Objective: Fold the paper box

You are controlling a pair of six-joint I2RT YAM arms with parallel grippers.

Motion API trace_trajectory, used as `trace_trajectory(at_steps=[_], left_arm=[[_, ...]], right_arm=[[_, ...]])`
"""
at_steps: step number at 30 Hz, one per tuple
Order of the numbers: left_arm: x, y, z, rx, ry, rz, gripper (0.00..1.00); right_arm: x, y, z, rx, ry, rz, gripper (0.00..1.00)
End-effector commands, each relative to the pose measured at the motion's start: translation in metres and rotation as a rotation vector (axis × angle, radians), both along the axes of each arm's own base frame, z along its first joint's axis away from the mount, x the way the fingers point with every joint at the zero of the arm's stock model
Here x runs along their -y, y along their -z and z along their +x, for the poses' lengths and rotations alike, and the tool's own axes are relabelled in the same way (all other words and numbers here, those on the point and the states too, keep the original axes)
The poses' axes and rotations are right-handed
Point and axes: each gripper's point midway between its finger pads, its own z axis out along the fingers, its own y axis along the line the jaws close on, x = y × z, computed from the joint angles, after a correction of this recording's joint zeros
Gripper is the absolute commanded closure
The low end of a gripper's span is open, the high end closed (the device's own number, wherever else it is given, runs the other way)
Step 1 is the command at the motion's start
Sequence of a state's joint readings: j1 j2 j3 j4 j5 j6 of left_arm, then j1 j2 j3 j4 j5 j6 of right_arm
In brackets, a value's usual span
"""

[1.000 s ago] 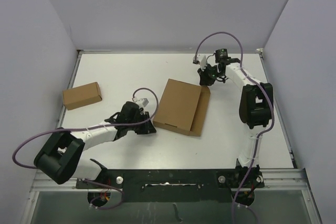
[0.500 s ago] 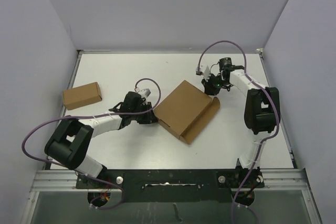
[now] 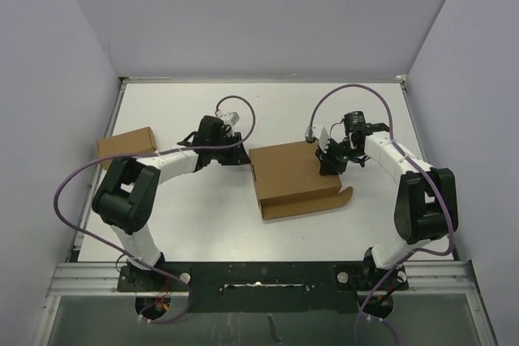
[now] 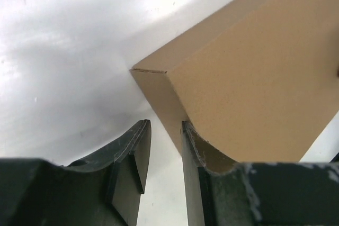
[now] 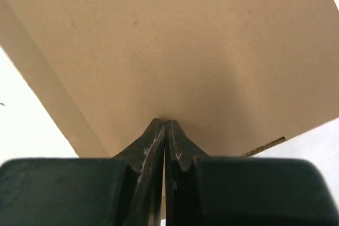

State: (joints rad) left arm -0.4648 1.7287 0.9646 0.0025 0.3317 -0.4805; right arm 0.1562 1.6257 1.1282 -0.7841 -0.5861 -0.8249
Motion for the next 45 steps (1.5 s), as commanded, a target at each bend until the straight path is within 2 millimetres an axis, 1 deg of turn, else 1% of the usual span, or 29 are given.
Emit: trace_trajectory(at_steps=[1,3,6,9,12,14,16,17,19,22,24,25,26,27,28,29,32,33,38,41,45], left_arm=[[0.024,-0.006,0.025,0.029,0.073,-0.04,0.72],[0.029,-0.004,0.034,0.026,0.082,-0.037,0.71],[0.039,-0.007,0.052,0.034,0.095,-0.038,0.71],[0.05,-0.009,0.067,0.038,0.117,-0.047,0.7],[0.06,-0.013,0.082,0.046,0.128,-0.052,0.69],[0.06,-0.022,0.091,0.076,0.117,-0.046,0.67],[0.054,-0.035,0.099,0.118,0.093,-0.027,0.64],[0.05,-0.043,0.099,0.14,0.081,-0.023,0.63],[0.038,-0.06,0.097,0.194,0.046,-0.02,0.58],[0.013,-0.084,0.086,0.284,-0.023,-0.021,0.47],[-0.004,-0.095,0.073,0.324,-0.06,-0.032,0.4],[-0.013,-0.107,0.063,0.351,-0.079,-0.052,0.36],[-0.02,-0.103,0.056,0.343,-0.092,-0.058,0.34],[-0.026,-0.112,0.046,0.36,-0.106,-0.083,0.31],[-0.03,-0.114,0.037,0.362,-0.112,-0.107,0.31],[-0.035,-0.107,0.026,0.342,-0.119,-0.121,0.3],[-0.039,-0.104,0.007,0.314,-0.123,-0.16,0.3],[-0.04,-0.096,-0.002,0.288,-0.123,-0.162,0.3],[-0.041,-0.089,-0.023,0.253,-0.119,-0.2,0.31],[-0.042,-0.089,-0.035,0.25,-0.121,-0.233,0.31],[-0.041,-0.087,-0.051,0.226,-0.125,-0.291,0.32]], right_arm=[[-0.001,-0.013,-0.021,0.006,-0.021,0.028,1.0],[0.0,-0.022,-0.025,0.013,-0.016,0.054,1.0],[0.007,-0.047,-0.025,0.058,0.024,0.114,1.0],[0.026,-0.064,-0.02,0.123,0.103,0.154,0.99],[0.05,-0.069,-0.014,0.169,0.198,0.171,0.98],[0.064,-0.067,-0.014,0.177,0.242,0.166,0.97],[0.074,-0.066,-0.015,0.178,0.269,0.167,0.97],[0.078,-0.065,-0.016,0.176,0.277,0.166,0.97],[0.084,-0.059,-0.019,0.174,0.289,0.151,0.97],[0.093,-0.049,-0.019,0.166,0.304,0.121,0.96],[0.096,-0.044,-0.019,0.153,0.308,0.108,0.96],[0.097,-0.041,-0.019,0.146,0.31,0.104,0.96],[0.098,-0.04,-0.019,0.142,0.313,0.098,0.96],[0.099,-0.038,-0.019,0.139,0.316,0.092,0.96],[0.1,-0.036,-0.018,0.135,0.322,0.085,0.96],[0.102,-0.033,-0.018,0.132,0.327,0.077,0.96],[0.104,-0.023,-0.018,0.114,0.333,0.057,0.96],[0.105,-0.019,-0.018,0.103,0.333,0.047,0.96],[0.107,0.001,-0.02,0.048,0.338,0.001,0.98],[0.099,0.007,-0.023,0.021,0.311,0.007,0.99],[0.083,0.013,-0.026,0.004,0.253,-0.002,1.0]])
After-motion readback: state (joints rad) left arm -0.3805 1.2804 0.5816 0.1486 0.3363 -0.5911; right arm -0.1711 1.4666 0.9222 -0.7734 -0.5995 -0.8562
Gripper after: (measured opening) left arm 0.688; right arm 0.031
